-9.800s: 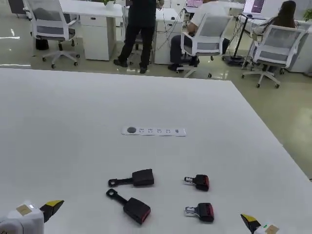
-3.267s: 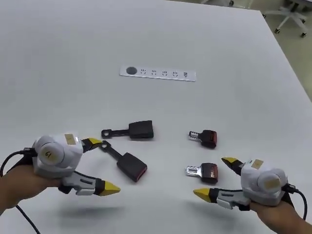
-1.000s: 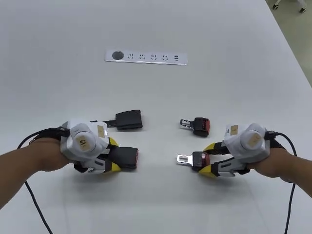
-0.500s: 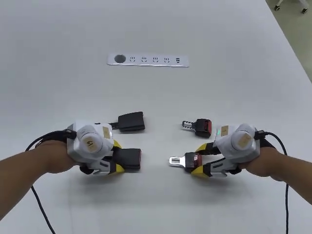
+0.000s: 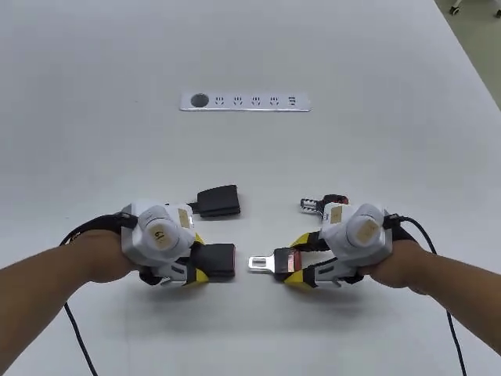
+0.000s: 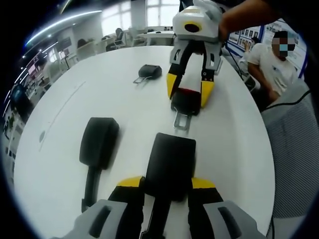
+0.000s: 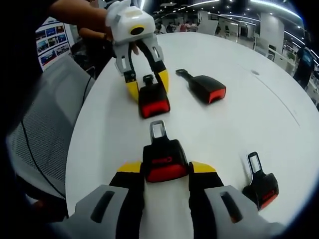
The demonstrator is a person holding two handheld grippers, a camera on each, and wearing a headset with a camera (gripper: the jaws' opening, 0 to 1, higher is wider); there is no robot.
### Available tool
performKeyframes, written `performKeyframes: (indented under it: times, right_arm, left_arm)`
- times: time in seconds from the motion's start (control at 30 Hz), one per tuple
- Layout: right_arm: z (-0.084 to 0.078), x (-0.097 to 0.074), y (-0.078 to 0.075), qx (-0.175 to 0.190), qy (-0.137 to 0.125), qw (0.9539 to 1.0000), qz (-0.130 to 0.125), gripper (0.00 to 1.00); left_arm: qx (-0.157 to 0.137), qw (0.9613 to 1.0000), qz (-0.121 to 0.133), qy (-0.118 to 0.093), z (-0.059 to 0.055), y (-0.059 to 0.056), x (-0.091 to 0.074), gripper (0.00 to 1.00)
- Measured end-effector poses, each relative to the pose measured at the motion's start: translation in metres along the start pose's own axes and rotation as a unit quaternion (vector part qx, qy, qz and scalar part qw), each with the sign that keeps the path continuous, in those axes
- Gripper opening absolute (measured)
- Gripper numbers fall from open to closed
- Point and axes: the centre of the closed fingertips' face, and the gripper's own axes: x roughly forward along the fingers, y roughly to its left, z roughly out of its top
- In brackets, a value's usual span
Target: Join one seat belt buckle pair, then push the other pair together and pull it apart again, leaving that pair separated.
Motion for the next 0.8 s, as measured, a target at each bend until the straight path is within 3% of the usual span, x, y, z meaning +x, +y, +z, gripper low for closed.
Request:
performKeyframes:
  times: [0.37, 0.5, 0.53, 0.8]
  right_arm:
    - [0.016, 0.013, -0.005, -0.004, -0.018, 0.9998, 0.005, 0.33]
    - [0.025, 0.019, 0.000, 0.000, -0.027, 0.9996, 0.006, 0.33]
    - [0.028, 0.021, 0.000, -0.013, -0.030, 0.9994, 0.004, 0.33]
    - [0.028, 0.020, 0.000, 0.003, -0.031, 0.9995, 0.005, 0.33]
  left_arm:
    - [0.004, 1.0000, -0.003, 0.007, 0.001, -0.001, 0.000, 0.34]
    - [0.010, 0.9999, -0.004, 0.009, 0.002, -0.002, 0.000, 0.34]
    - [0.014, 0.9998, -0.005, 0.010, 0.002, -0.003, 0.000, 0.34]
    - [0.015, 0.9999, -0.006, 0.003, 0.002, -0.003, -0.001, 0.34]
